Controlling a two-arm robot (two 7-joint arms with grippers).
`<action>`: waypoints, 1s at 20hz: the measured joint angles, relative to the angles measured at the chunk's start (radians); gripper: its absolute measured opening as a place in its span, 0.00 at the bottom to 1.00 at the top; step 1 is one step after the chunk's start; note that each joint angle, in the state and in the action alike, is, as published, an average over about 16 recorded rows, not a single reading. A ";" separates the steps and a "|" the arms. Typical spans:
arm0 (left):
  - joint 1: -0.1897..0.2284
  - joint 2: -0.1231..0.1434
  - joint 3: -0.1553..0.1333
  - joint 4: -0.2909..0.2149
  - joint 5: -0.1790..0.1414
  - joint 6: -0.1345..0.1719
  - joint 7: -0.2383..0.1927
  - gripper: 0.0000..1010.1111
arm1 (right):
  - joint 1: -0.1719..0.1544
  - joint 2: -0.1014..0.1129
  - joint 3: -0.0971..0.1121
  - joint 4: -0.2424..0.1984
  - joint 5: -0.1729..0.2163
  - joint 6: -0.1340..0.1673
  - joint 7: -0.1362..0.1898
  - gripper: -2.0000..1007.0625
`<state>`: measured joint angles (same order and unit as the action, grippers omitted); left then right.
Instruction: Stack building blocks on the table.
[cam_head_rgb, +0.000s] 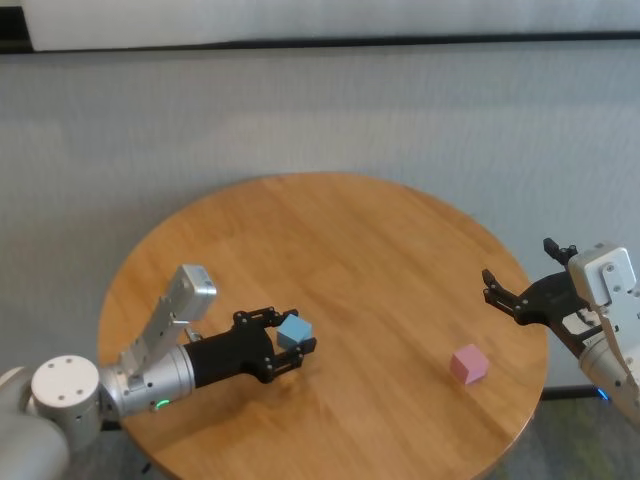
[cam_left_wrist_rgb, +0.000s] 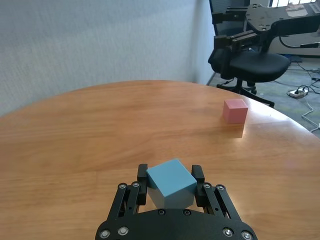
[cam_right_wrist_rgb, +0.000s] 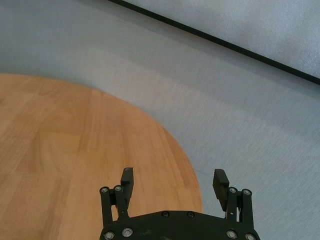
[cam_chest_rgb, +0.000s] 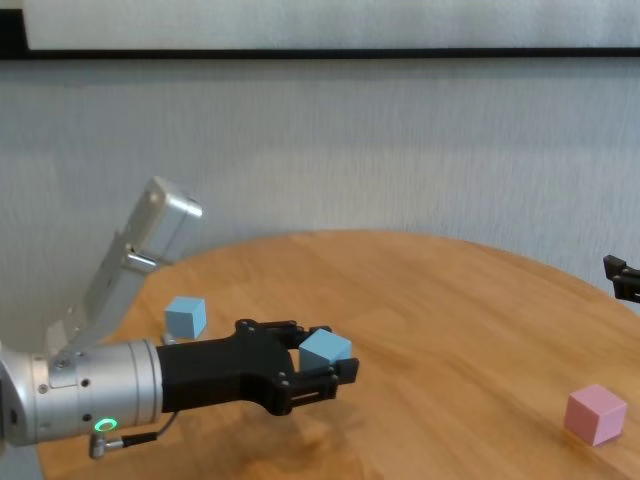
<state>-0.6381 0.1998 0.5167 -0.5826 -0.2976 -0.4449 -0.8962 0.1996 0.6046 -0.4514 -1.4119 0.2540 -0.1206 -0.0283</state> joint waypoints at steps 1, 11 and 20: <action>-0.006 -0.006 0.002 0.012 0.001 -0.003 -0.004 0.54 | 0.000 0.000 0.000 0.000 0.000 0.000 0.000 1.00; -0.124 -0.095 0.028 0.259 -0.008 -0.099 -0.050 0.54 | 0.000 0.000 0.000 0.000 0.000 0.000 0.000 1.00; -0.257 -0.177 0.088 0.555 -0.082 -0.229 -0.089 0.54 | 0.000 0.000 0.000 0.000 0.000 0.000 0.000 1.00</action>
<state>-0.8953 0.0232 0.6051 -0.0273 -0.3792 -0.6744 -0.9848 0.1996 0.6046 -0.4514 -1.4119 0.2540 -0.1206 -0.0283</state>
